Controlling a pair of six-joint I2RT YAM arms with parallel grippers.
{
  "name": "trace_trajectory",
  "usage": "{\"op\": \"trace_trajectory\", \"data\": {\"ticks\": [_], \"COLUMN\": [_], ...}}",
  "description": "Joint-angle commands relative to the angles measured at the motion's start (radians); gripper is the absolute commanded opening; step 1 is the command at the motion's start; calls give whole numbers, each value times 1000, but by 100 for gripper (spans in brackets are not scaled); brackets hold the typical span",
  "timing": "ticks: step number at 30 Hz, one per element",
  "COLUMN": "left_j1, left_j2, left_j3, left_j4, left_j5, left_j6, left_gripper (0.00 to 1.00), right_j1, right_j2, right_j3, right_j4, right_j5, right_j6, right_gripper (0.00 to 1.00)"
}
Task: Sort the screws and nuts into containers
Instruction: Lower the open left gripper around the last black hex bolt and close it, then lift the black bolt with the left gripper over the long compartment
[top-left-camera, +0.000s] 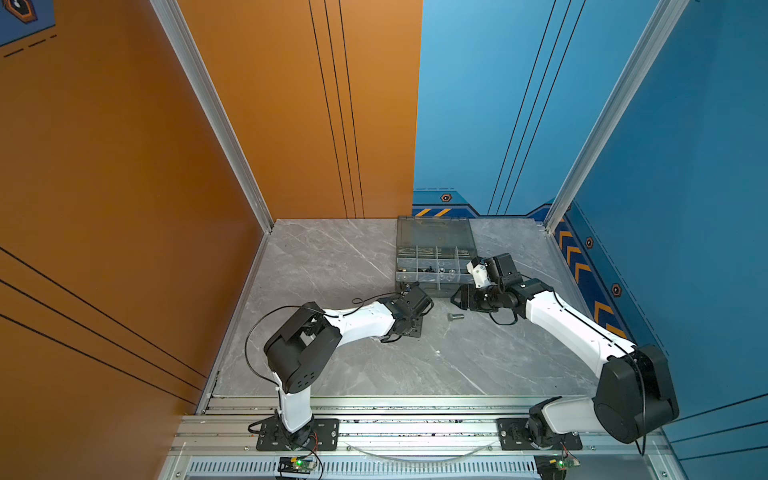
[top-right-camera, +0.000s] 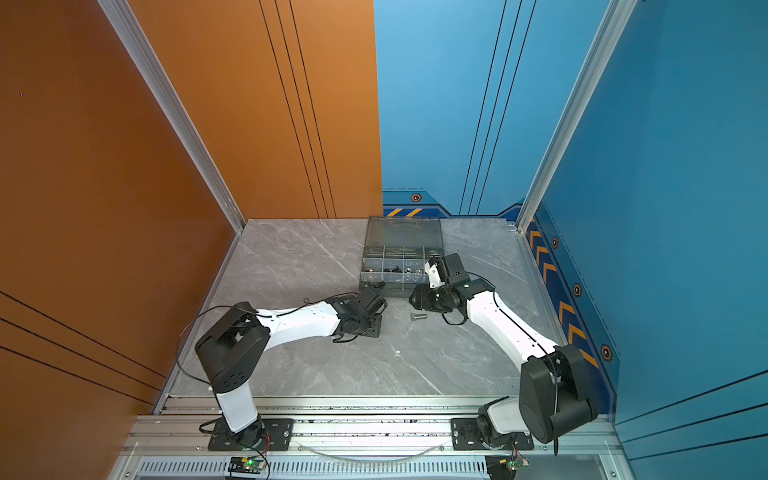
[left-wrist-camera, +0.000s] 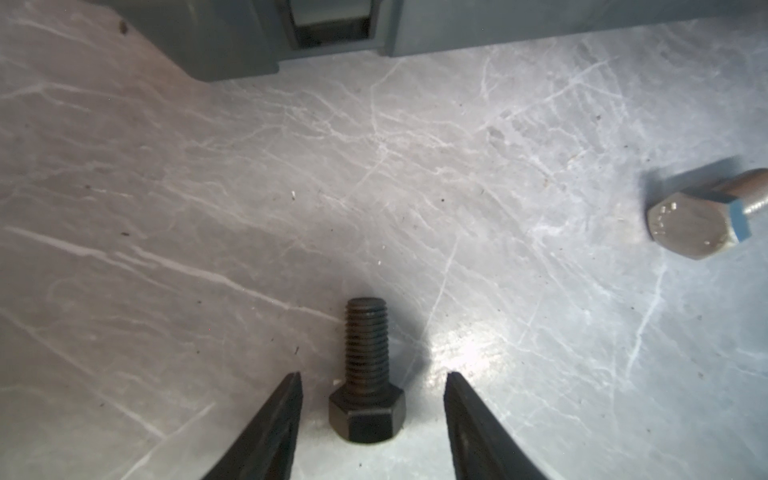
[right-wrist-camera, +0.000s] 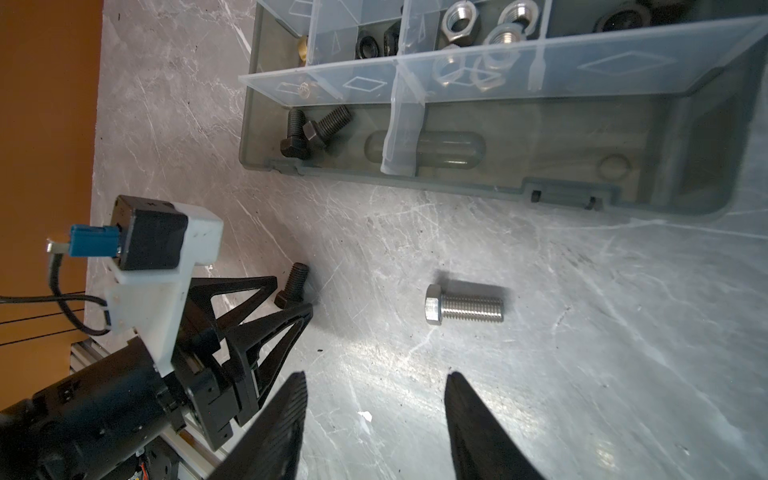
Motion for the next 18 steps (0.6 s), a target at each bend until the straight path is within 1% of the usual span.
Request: {"op": "trace_trajectory", "data": {"ticks": [1, 8, 14, 18], "left_j1": [-6, -6, -6, -7], "left_j2": [28, 46, 57, 63], "left_j3": [34, 46, 53, 56], "left_j4": [-38, -47, -64, -66], "left_j5": [21, 30, 24, 25], "left_j6": [5, 4, 3, 1], "left_gripper": [55, 41, 34, 27], "right_j1": [-7, -11, -14, -17], "right_j2": [-20, -23, -24, -26], "right_j3": [-15, -18, -27, -29], "right_j4": [22, 23, 26, 28], "right_j5": [-17, -21, -24, -24], "right_j6": [-9, -10, -10, -10], "right_gripper": [57, 57, 57, 57]}}
